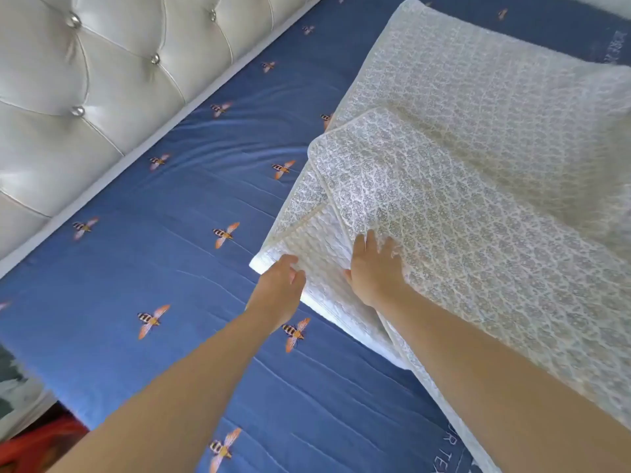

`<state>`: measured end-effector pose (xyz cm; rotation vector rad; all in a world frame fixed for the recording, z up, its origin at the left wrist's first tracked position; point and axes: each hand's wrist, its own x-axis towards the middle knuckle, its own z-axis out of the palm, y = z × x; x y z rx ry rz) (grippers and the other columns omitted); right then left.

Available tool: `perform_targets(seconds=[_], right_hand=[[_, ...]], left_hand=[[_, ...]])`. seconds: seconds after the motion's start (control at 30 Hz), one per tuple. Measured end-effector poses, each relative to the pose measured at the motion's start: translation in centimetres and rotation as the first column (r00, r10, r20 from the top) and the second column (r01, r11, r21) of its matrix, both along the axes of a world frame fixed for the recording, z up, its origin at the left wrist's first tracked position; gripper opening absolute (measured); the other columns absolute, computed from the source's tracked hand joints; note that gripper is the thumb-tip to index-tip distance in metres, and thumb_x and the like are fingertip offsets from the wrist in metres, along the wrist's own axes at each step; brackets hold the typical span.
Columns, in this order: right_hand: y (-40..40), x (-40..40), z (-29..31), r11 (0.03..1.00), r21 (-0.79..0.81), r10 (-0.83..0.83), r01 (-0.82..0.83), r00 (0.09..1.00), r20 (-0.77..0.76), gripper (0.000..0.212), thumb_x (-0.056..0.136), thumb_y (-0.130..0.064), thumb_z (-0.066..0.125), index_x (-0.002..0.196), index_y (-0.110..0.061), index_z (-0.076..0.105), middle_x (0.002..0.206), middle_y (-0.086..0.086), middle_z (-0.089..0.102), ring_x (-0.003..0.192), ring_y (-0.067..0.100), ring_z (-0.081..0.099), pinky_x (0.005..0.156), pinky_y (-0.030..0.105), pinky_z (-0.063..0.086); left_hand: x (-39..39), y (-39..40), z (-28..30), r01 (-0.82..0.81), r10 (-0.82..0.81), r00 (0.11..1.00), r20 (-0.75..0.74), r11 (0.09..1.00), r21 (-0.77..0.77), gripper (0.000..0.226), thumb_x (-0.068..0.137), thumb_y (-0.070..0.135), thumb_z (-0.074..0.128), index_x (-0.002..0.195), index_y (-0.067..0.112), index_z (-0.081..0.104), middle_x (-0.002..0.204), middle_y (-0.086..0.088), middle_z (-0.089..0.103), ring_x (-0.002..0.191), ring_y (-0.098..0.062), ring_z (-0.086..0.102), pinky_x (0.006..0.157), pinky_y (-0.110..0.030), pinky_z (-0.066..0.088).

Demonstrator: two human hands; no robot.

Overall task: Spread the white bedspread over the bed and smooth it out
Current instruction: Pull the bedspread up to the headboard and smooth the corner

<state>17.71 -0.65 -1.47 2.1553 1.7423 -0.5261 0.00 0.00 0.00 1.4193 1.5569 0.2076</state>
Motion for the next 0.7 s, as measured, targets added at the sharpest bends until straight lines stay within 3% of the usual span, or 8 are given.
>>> perform_targets(seconds=[0.13, 0.23, 0.3, 0.37, 0.43, 0.53, 0.6, 0.7], right_hand=[[2.7, -0.4, -1.8, 0.995, 0.009, -0.103, 0.103, 0.991, 0.086, 0.085, 0.095, -0.015, 0.051, 0.155, -0.009, -0.009, 0.161, 0.021, -0.014, 0.144, 0.055, 0.001, 0.109, 0.064, 0.029], [3.2, 0.2, -2.7, 0.988, -0.01, -0.156, 0.157, 0.984, 0.083, 0.086, 0.091, 0.002, 0.053, 0.155, -0.006, -0.004, 0.161, 0.026, -0.007, 0.145, 0.053, 0.008, 0.107, 0.062, 0.036], [3.1, 0.7, -2.4, 0.99, -0.006, -0.138, 0.139, 0.99, 0.035, 0.077, 0.089, 0.012, 0.05, 0.154, -0.001, 0.01, 0.156, 0.028, 0.021, 0.139, 0.049, 0.031, 0.101, 0.054, 0.046], [2.5, 1.3, -1.7, 0.99, 0.066, -0.125, 0.127, 0.992, -0.03, 0.055, 0.089, 0.014, 0.045, 0.142, 0.0, 0.037, 0.106, 0.013, 0.06, 0.099, 0.034, 0.061, 0.076, 0.039, 0.054], [1.4, 1.3, -0.5, 0.983, 0.131, -0.12, 0.127, 0.991, -0.064, 0.045, 0.089, 0.012, 0.043, 0.131, -0.005, 0.05, 0.07, 0.0, 0.045, 0.069, 0.023, 0.053, 0.061, 0.032, 0.045], [-1.3, -0.2, 1.4, 0.977, 0.2, -0.06, 0.077, 0.994, -0.091, 0.039, 0.091, 0.002, 0.046, 0.127, -0.011, 0.056, 0.07, -0.001, 0.047, 0.064, 0.02, 0.049, 0.06, 0.027, 0.038], [-3.8, -2.0, 2.5, 0.99, 0.143, 0.025, -0.008, 0.993, -0.113, 0.029, 0.09, -0.002, 0.047, 0.114, -0.014, 0.058, 0.067, -0.002, 0.044, 0.064, 0.021, 0.049, 0.057, 0.027, 0.035], [-7.1, -4.4, 3.2, 0.99, 0.042, 0.139, -0.134, 0.969, -0.202, 0.02, 0.088, 0.001, 0.045, 0.094, -0.019, 0.048, 0.059, -0.002, 0.035, 0.053, 0.017, 0.038, 0.049, 0.026, 0.029]], left_hand=[[0.5, 2.0, -2.4, -0.016, 0.019, 0.997, 0.07, 0.999, -0.052, 0.036, 0.105, 0.024, 0.038, 0.14, 0.021, 0.044, 0.115, 0.001, 0.054, 0.073, -0.008, 0.052, 0.054, -0.022, 0.042], [0.2, 2.4, -3.6, -0.004, 0.014, 0.992, 0.128, 0.997, -0.074, 0.035, 0.105, 0.026, 0.039, 0.14, 0.022, 0.045, 0.108, -0.001, 0.057, 0.073, -0.011, 0.054, 0.05, -0.016, 0.041], [-0.2, 2.8, -4.3, -0.001, 0.014, 0.989, 0.145, 0.996, -0.093, 0.035, 0.105, 0.028, 0.041, 0.139, 0.021, 0.046, 0.116, -0.006, 0.06, 0.081, -0.016, 0.057, 0.064, -0.024, 0.049], [-0.4, 3.5, -4.3, -0.091, 0.137, 0.966, 0.218, 0.974, -0.207, 0.036, 0.104, 0.029, 0.044, 0.134, 0.012, 0.051, 0.109, -0.01, 0.063, 0.081, -0.021, 0.057, 0.074, -0.036, 0.052], [-1.0, 4.1, -3.2, -0.227, 0.373, 0.875, 0.308, 0.879, -0.42, 0.03, 0.104, 0.034, 0.044, 0.117, 0.012, 0.058, 0.101, -0.008, 0.063, 0.08, -0.025, 0.061, 0.075, -0.035, 0.052], [-2.5, 5.1, -1.4, -0.321, 0.611, 0.679, 0.407, 0.746, -0.584, 0.041, 0.104, 0.05, 0.038, 0.118, 0.015, 0.054, 0.115, -0.009, 0.066, 0.104, -0.032, 0.067, 0.092, -0.044, 0.054], [-3.8, 5.9, -0.4, -0.362, 0.702, 0.565, 0.433, 0.683, -0.635, 0.052, 0.101, 0.058, 0.035, 0.123, 0.014, 0.054, 0.119, -0.011, 0.066, 0.11, -0.033, 0.066, 0.099, -0.047, 0.051], [-5.6, 7.1, 0.9, -0.424, 0.728, 0.522, 0.445, 0.674, -0.605, 0.033, 0.097, 0.05, 0.054, 0.104, 0.018, 0.061, 0.11, -0.007, 0.065, 0.102, -0.028, 0.065, 0.094, -0.046, 0.053]])
